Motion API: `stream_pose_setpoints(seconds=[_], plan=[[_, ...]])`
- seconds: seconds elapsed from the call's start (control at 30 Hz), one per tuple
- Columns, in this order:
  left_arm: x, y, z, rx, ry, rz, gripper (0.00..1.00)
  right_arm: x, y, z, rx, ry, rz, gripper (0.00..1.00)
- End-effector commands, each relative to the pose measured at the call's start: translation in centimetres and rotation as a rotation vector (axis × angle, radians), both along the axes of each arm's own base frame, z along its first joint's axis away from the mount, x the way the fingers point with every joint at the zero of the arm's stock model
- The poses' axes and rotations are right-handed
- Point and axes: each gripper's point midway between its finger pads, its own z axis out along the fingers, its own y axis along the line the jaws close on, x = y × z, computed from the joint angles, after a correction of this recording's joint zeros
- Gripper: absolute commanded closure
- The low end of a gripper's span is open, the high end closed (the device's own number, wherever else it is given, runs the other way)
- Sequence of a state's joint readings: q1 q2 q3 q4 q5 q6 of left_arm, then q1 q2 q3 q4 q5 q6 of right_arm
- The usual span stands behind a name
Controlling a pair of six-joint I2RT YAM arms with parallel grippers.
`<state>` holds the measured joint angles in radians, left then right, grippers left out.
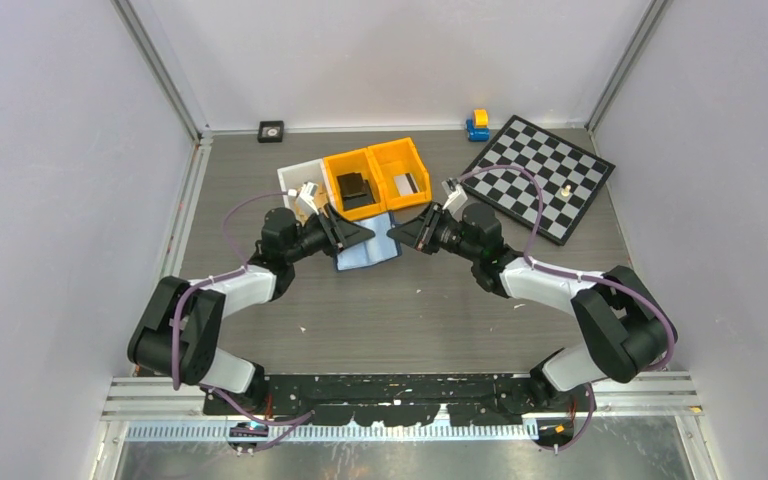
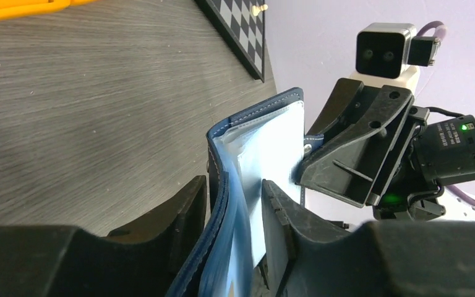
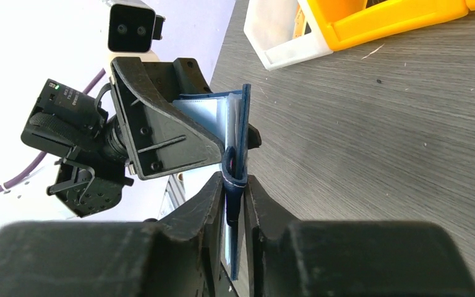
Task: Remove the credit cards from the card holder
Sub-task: Remove the credit card from the card holder.
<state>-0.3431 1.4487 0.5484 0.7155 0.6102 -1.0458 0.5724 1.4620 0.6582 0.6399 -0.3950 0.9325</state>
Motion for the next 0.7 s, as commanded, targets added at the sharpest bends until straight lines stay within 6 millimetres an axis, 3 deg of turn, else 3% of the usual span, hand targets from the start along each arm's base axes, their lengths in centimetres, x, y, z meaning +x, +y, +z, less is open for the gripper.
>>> stream_pose_setpoints(seconds=[0.0, 0.17, 0.27, 0.4, 0.5, 0.67], plan=[[0.3, 0.0, 2.3, 0.017, -0.065, -0.004, 0.75, 0.5, -0.1, 2.5, 0.018, -0.085, -0.023, 0.75], [0.3, 0.3, 2.5, 0.025, -0.070, 0.007, 0.79, 0.5, -0.2, 2.6, 0.014, -0.086, -0.033, 0.58], [0.4, 0.5, 2.6, 0.027, -0.071, 0.016, 0.81, 0.6, -0.5, 2.5, 0.018, -0.079, -0.044, 0.54], [0.3, 0.9, 3.0, 0.015, -0.078, 0.020, 0.83, 0.9, -1.0, 2.8, 0.057, -0.069, -0.051, 0.53], [0.3, 0.9, 3.3, 0.005, -0.086, 0.017, 0.85, 0.8, -0.7, 2.9, 0.079, -0.058, -0.028, 0.64], [0.2, 1.0, 3.6, -0.009, -0.088, 0.015, 0.89, 0.9, -0.5, 2.7, 0.093, -0.046, -0.014, 0.65]])
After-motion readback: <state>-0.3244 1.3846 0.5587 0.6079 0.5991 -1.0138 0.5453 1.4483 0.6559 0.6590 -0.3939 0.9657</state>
